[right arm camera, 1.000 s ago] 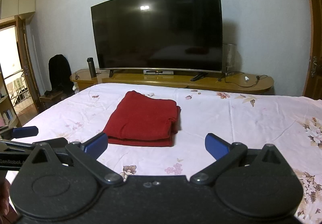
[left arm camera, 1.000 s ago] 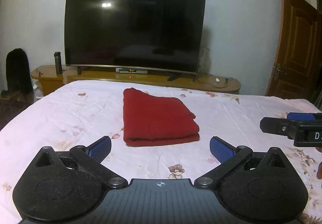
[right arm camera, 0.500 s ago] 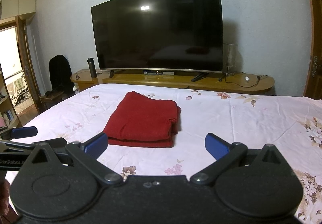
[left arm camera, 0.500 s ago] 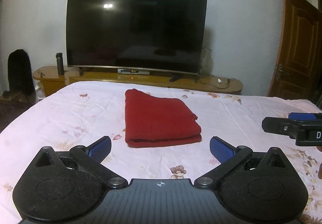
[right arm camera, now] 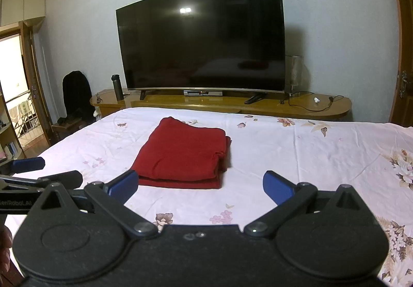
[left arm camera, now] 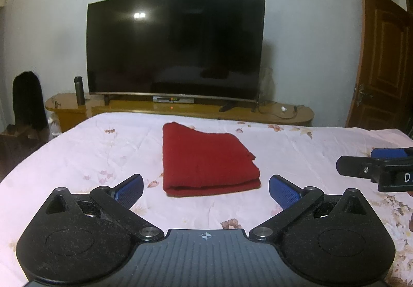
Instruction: Fold small clothes
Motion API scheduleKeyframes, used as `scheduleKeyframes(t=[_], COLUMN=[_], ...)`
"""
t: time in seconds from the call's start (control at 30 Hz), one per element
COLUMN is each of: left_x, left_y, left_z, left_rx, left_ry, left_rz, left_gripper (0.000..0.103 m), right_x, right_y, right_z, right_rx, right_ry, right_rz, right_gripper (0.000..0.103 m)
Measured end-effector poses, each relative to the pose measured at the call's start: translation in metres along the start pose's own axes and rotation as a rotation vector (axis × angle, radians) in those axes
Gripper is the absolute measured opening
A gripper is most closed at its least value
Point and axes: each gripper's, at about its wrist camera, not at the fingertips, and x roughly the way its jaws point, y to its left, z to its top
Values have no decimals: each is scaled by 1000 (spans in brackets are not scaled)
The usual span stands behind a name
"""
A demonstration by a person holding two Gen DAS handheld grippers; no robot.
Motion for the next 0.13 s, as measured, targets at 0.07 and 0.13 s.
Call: scheduleKeyframes(t=[0.07, 0.13], left_x=[0, 0], left_y=[0, 0], left_z=[1, 1], left_rx=[3, -10], left_ry=[-1, 3], left_rz=[1, -6], left_gripper=[102, 103], right_x=[0, 0], right_y=[0, 0], right_z=[0, 0], right_rx=[1, 2], right_ry=[0, 2], right_rz=[1, 1], right_gripper=[102, 102])
